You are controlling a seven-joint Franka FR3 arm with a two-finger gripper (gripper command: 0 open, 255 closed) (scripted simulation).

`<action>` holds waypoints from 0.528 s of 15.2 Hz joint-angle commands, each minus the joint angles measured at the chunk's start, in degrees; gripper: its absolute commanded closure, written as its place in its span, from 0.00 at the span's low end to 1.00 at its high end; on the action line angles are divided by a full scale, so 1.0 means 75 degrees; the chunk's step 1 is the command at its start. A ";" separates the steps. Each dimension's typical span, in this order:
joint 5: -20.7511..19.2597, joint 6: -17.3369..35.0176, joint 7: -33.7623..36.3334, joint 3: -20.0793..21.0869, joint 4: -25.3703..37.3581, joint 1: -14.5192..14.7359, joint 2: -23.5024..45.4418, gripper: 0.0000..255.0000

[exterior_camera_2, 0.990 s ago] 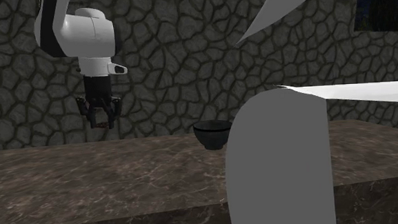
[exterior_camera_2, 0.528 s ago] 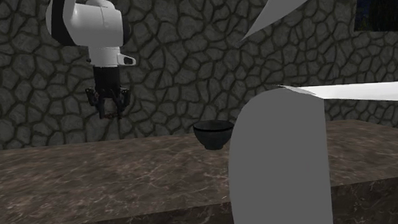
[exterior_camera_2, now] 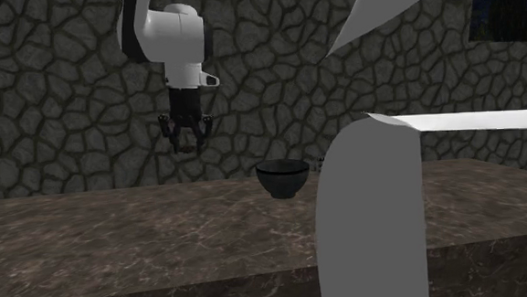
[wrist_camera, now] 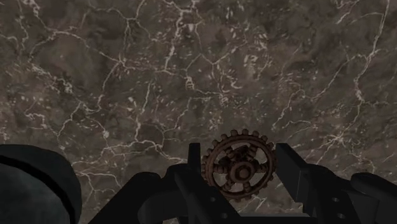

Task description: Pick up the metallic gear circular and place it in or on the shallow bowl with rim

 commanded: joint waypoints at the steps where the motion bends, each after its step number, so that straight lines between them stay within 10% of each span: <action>1: 0.0068 -0.0076 -0.0380 -0.0106 0.0110 -0.0231 0.0035 1.00; 8: 0.0205 -0.0344 -0.1516 -0.0450 0.0745 -0.0939 0.0431 1.00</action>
